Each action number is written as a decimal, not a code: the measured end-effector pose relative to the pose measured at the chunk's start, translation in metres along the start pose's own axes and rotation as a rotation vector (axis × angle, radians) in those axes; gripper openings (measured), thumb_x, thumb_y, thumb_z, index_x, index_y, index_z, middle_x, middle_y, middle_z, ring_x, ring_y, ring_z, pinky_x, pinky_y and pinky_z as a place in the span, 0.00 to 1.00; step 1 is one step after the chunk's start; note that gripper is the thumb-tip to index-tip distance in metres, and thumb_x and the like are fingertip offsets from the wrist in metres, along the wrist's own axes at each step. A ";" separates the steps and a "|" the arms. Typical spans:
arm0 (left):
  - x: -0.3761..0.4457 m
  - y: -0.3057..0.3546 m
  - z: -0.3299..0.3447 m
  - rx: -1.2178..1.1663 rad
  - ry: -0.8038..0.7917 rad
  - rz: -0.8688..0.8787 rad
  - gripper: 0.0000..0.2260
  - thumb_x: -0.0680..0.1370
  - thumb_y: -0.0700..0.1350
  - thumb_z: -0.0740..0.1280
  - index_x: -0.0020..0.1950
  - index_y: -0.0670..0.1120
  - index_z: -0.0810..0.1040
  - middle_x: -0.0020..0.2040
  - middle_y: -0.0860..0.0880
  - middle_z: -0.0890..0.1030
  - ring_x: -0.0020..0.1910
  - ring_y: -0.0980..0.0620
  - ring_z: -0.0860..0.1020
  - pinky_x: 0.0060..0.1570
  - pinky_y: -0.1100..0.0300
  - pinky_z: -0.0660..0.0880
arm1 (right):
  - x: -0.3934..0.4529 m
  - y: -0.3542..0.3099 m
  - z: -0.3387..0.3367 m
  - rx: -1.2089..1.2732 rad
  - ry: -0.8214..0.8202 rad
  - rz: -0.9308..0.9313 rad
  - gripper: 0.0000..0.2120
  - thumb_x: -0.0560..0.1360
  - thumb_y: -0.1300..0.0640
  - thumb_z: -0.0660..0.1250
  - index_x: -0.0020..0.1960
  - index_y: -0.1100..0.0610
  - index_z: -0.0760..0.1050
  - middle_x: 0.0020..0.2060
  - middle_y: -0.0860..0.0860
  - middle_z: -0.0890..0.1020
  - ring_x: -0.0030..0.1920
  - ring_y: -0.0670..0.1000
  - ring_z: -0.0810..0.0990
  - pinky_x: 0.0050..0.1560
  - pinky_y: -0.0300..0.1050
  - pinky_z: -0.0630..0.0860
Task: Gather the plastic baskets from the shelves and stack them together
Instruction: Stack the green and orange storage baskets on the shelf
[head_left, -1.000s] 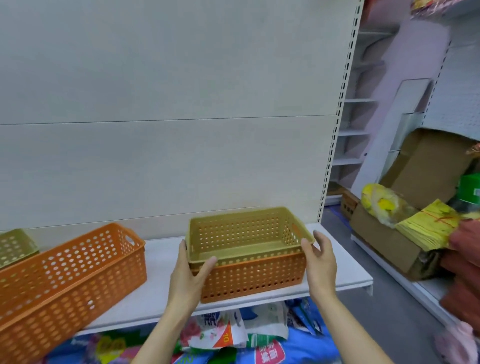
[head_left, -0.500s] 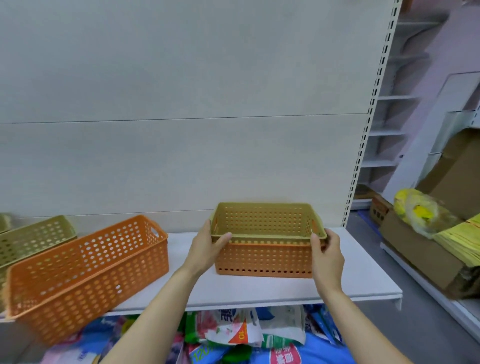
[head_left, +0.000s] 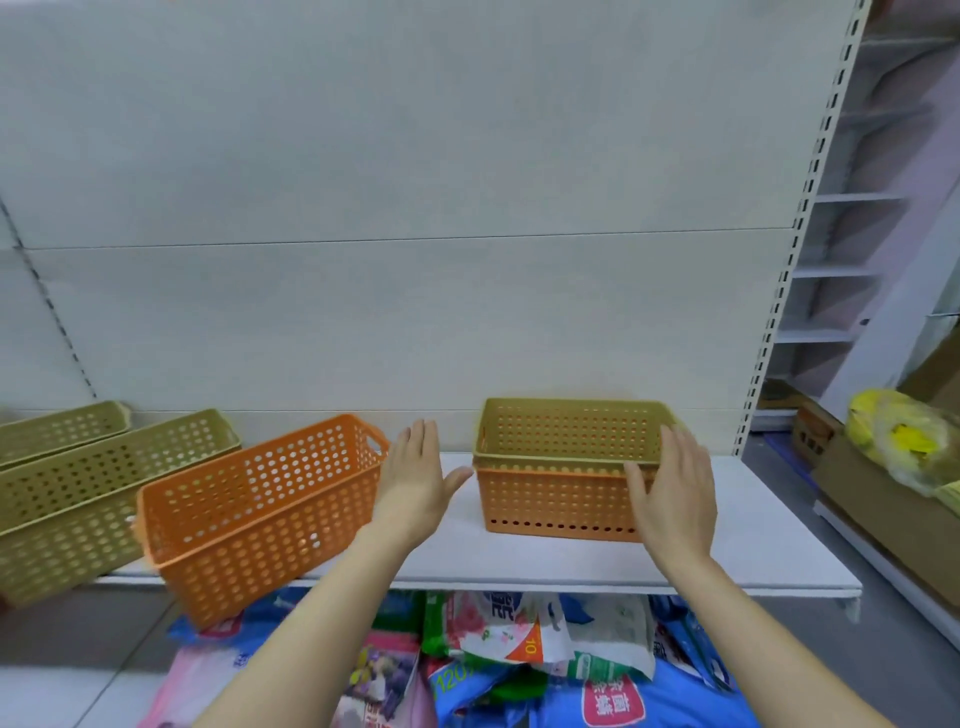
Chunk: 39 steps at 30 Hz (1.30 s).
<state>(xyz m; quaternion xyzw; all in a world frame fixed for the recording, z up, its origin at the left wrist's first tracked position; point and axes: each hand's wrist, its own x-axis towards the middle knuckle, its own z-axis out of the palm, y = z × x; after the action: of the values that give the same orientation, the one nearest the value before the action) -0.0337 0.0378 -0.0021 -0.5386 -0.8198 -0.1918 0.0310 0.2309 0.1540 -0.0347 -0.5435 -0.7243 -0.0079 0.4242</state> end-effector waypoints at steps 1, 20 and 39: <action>-0.004 -0.013 -0.004 0.073 0.061 0.021 0.37 0.82 0.62 0.54 0.81 0.40 0.47 0.82 0.42 0.50 0.81 0.43 0.49 0.78 0.49 0.48 | -0.003 -0.012 0.003 -0.029 -0.013 -0.052 0.29 0.78 0.51 0.64 0.74 0.63 0.62 0.73 0.59 0.66 0.74 0.57 0.61 0.75 0.52 0.54; -0.070 -0.232 -0.063 -0.155 0.216 -0.440 0.37 0.81 0.50 0.63 0.79 0.31 0.47 0.80 0.33 0.51 0.79 0.38 0.52 0.77 0.50 0.52 | -0.082 -0.249 0.105 0.127 -0.173 -0.380 0.29 0.77 0.45 0.53 0.68 0.65 0.71 0.65 0.61 0.75 0.67 0.60 0.73 0.70 0.49 0.60; -0.089 -0.300 -0.083 -0.662 0.473 -0.128 0.24 0.84 0.47 0.60 0.80 0.50 0.62 0.77 0.52 0.67 0.76 0.52 0.65 0.74 0.49 0.64 | -0.104 -0.262 0.107 1.173 -0.207 0.459 0.21 0.81 0.62 0.60 0.71 0.47 0.66 0.62 0.45 0.77 0.60 0.44 0.77 0.57 0.48 0.78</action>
<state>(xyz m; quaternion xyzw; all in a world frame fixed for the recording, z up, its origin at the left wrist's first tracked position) -0.2777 -0.1722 -0.0322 -0.4084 -0.7160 -0.5653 0.0316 -0.0370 0.0162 -0.0500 -0.3599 -0.5106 0.5335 0.5702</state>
